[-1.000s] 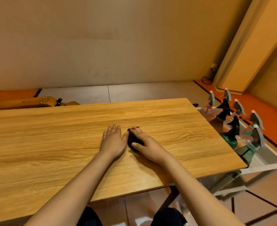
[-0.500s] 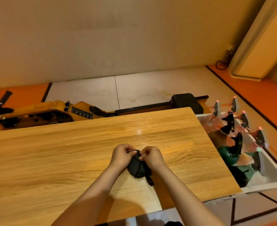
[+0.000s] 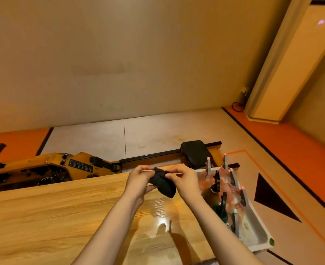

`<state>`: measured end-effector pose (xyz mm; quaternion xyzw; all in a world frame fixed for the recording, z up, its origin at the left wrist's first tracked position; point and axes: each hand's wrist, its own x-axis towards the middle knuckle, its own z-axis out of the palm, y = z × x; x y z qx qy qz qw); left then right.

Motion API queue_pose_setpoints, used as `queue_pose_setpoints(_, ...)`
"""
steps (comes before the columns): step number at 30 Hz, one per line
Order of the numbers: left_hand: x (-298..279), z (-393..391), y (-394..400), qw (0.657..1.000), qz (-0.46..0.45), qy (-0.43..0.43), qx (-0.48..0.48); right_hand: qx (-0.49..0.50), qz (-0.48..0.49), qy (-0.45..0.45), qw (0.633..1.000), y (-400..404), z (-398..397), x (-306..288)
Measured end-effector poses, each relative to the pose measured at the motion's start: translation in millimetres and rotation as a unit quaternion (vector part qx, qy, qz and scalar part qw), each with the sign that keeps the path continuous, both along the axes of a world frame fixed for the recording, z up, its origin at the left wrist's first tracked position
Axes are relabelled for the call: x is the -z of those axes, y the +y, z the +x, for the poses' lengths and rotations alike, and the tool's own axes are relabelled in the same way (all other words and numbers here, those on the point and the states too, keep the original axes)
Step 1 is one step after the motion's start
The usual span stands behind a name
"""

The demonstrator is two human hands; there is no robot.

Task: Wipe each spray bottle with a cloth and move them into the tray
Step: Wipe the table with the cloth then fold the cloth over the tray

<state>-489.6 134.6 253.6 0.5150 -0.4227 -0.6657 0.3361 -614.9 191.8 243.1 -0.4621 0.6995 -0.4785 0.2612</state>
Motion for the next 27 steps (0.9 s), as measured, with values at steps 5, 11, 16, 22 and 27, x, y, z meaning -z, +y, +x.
queue_pose_setpoints(5,-42.5,-37.8,13.7,0.995,-0.099,-0.002,0.029,0.044,-0.055,-0.009,0.997,19.7,-57.3,-49.9)
queue_pose_setpoints(11,-57.8,-66.9,3.5,0.946,-0.162,-0.202,0.194,0.051,-0.048,0.106,0.992,24.7,-90.9,-79.0)
queue_pose_setpoints(16,-73.6,-82.0,-0.5,0.897,-0.257,-0.171,0.315,0.046,-0.022,0.143,0.988,24.8,-108.0,-98.9)
queue_pose_setpoints(22,-86.0,-108.4,-14.4,0.881,-0.244,-0.027,0.405,-0.014,-0.017,0.118,0.993,23.8,-120.6,-124.5)
queue_pose_setpoints(27,-91.4,-116.1,-28.8,0.864,-0.26,-0.03,0.43,-0.02,0.01,0.145,0.989,30.0,-131.1,-133.3)
